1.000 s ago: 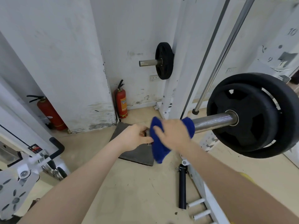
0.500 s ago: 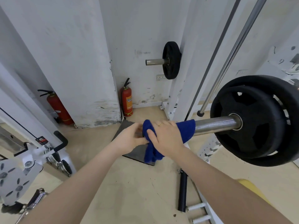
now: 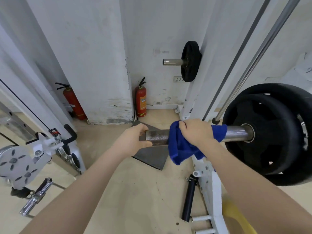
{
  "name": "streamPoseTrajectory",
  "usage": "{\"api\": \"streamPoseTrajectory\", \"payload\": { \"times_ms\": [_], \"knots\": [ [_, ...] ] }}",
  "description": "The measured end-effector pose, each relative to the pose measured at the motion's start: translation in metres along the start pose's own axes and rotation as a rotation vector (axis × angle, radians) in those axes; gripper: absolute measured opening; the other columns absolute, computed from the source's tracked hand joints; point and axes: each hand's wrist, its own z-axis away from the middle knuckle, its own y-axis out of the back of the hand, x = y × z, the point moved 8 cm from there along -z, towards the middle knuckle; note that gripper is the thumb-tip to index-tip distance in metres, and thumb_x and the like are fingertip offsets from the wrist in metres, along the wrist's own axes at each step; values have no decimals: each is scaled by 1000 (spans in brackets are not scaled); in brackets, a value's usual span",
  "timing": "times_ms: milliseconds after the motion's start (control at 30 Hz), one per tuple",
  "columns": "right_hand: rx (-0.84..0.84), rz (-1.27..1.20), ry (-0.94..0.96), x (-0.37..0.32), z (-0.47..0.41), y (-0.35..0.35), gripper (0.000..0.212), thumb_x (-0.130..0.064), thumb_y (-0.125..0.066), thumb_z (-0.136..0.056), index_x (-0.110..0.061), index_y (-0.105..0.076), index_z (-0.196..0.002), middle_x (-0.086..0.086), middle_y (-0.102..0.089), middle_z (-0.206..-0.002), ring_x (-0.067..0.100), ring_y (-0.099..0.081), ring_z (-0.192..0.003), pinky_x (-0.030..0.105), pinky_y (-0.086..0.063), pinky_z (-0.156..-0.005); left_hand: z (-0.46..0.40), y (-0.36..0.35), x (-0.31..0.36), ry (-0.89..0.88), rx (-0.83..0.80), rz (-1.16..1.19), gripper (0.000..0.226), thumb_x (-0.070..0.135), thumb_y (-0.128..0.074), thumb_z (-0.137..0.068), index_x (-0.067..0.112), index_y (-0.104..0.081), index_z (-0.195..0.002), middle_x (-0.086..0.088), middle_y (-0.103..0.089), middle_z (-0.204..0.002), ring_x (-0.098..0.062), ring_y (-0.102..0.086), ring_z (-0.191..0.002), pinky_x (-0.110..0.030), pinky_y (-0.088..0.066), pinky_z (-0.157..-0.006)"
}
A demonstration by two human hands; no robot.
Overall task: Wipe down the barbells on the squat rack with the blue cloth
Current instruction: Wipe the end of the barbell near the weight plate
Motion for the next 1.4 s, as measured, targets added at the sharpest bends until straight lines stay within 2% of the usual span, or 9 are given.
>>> {"api": "streamPoseTrajectory", "payload": {
  "times_ms": [67, 167, 400, 600, 667, 833, 933, 1100, 1400],
  "knots": [
    [266, 9, 215, -23, 36, 8, 37, -38, -31, -91, -17, -61, -90, 2, -65, -82, 23, -60, -77, 33, -42, -68, -2, 2, 6, 49, 5, -140, 56, 28, -70, -80, 18, -45, -129, -3, -52, -131, -20, -51, -116, -33, -43, -94],
    [316, 47, 427, -3, 50, 9, 42, -42, -38, -86, -14, -61, -107, 2, -67, -97, 23, -62, -85, 34, -44, -78, -3, 3, 23, 20, 11, -347, 69, 32, -69, -79, 18, -35, -137, -5, -45, -137, -25, -42, -123, -39, -41, -99],
    [328, 63, 23, 85, 34, 25, 49, -43, -22, -87, -13, -60, -80, 2, -62, -73, 24, -58, -70, 34, -40, -69, 3, -27, 90, -247, 25, -396, 61, 35, -60, -85, 20, -34, -138, -1, -44, -136, -21, -36, -125, -35, -37, -102],
    [396, -16, 220, 56, 66, 3, 52, -49, -48, -81, -13, -55, -119, 4, -60, -115, 25, -52, -109, 40, -28, -102, -14, -59, 114, -273, 71, -543, 59, 42, -57, -85, 22, -34, -135, 0, -45, -134, -21, -38, -124, -36, -32, -101],
    [351, 20, 266, 75, 57, 9, 46, -48, -46, -82, -15, -58, -113, 2, -63, -108, 23, -56, -101, 36, -34, -94, -18, -63, 116, -244, 89, -618, 59, 45, -56, -85, 22, -35, -135, 1, -45, -133, -22, -38, -123, -35, -30, -100],
    [401, -108, -114, 128, 36, 35, 47, -36, -20, -85, -12, -53, -64, 2, -55, -61, 24, -52, -62, 37, -42, -66, -19, -62, 118, -226, 157, -688, 52, 43, -54, -87, 22, -38, -132, 3, -48, -130, -20, -41, -119, -32, -31, -98],
    [395, -62, -189, 109, 40, 29, 50, -40, -23, -87, -11, -62, -73, 6, -62, -71, 26, -55, -71, 39, -41, -77, -18, -62, 117, -215, 164, -669, 53, 42, -55, -87, 23, -38, -133, 4, -49, -131, -19, -41, -119, -32, -32, -99],
    [349, -37, 127, 69, 56, 12, 46, -50, -33, -88, -18, -60, -110, 0, -63, -105, 23, -56, -99, 41, -37, -96, -17, -61, 117, -194, 180, -655, 54, 41, -55, -86, 24, -38, -134, 4, -50, -130, -19, -41, -120, -32, -33, -98],
    [360, 30, -199, 99, 33, 27, 43, -34, -29, -92, -13, -63, -74, 2, -60, -69, 21, -51, -69, 37, -36, -76, -13, -60, 114, -181, 225, -610, 52, 40, -58, -85, 24, -41, -132, 4, -52, -127, -19, -42, -118, -31, -31, -98]
  ]
}}
